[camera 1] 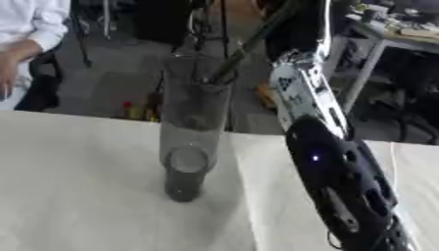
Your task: Arrange flowers into the vase.
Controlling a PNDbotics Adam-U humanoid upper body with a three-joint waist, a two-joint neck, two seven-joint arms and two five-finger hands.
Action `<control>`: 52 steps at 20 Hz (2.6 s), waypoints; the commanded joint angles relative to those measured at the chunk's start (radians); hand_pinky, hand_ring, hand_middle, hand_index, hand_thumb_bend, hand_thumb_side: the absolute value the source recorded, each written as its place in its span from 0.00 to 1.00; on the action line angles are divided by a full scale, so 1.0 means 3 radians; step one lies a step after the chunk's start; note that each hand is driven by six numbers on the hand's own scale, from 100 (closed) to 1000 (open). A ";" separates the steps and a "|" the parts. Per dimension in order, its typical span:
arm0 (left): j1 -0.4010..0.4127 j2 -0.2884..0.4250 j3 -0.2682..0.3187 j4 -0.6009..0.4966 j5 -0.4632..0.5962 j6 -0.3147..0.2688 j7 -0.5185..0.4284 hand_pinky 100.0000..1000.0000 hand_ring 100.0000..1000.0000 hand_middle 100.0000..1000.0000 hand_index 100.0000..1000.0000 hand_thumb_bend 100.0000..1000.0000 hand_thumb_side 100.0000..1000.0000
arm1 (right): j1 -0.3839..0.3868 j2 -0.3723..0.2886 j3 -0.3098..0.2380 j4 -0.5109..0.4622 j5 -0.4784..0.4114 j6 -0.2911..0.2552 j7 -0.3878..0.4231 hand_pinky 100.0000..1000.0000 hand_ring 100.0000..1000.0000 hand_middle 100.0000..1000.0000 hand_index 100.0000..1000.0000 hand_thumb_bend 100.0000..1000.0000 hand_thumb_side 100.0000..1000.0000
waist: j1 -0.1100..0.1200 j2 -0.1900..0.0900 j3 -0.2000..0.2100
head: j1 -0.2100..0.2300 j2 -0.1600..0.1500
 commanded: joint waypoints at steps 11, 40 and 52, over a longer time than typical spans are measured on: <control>-0.0033 0.0041 0.0010 -0.0057 0.0033 -0.0002 -0.0017 0.78 0.91 0.79 0.88 0.00 1.00 | -0.0138 0.0020 0.0019 0.0171 0.0226 0.0282 -0.0290 0.00 0.00 0.00 0.08 0.00 0.21 | 0.0004 -0.0070 -0.0002 | 0.0012 -0.0025; -0.0054 0.0026 0.0001 -0.0057 0.0077 0.0006 -0.0045 0.79 0.91 0.78 0.88 0.00 1.00 | -0.0219 0.0129 0.0148 0.0041 0.0029 0.0442 -0.0471 0.00 0.00 0.00 0.08 0.00 0.20 | -0.0109 -0.0170 0.0009 | 0.0015 0.0013; -0.0057 0.0022 0.0016 -0.0057 0.0095 0.0003 -0.0026 0.79 0.91 0.78 0.88 0.00 1.00 | -0.0124 0.0083 0.0243 0.0071 0.0370 0.0741 -0.0538 0.00 0.00 0.00 0.09 0.00 0.18 | -0.0154 -0.0160 0.0008 | 0.0031 0.0003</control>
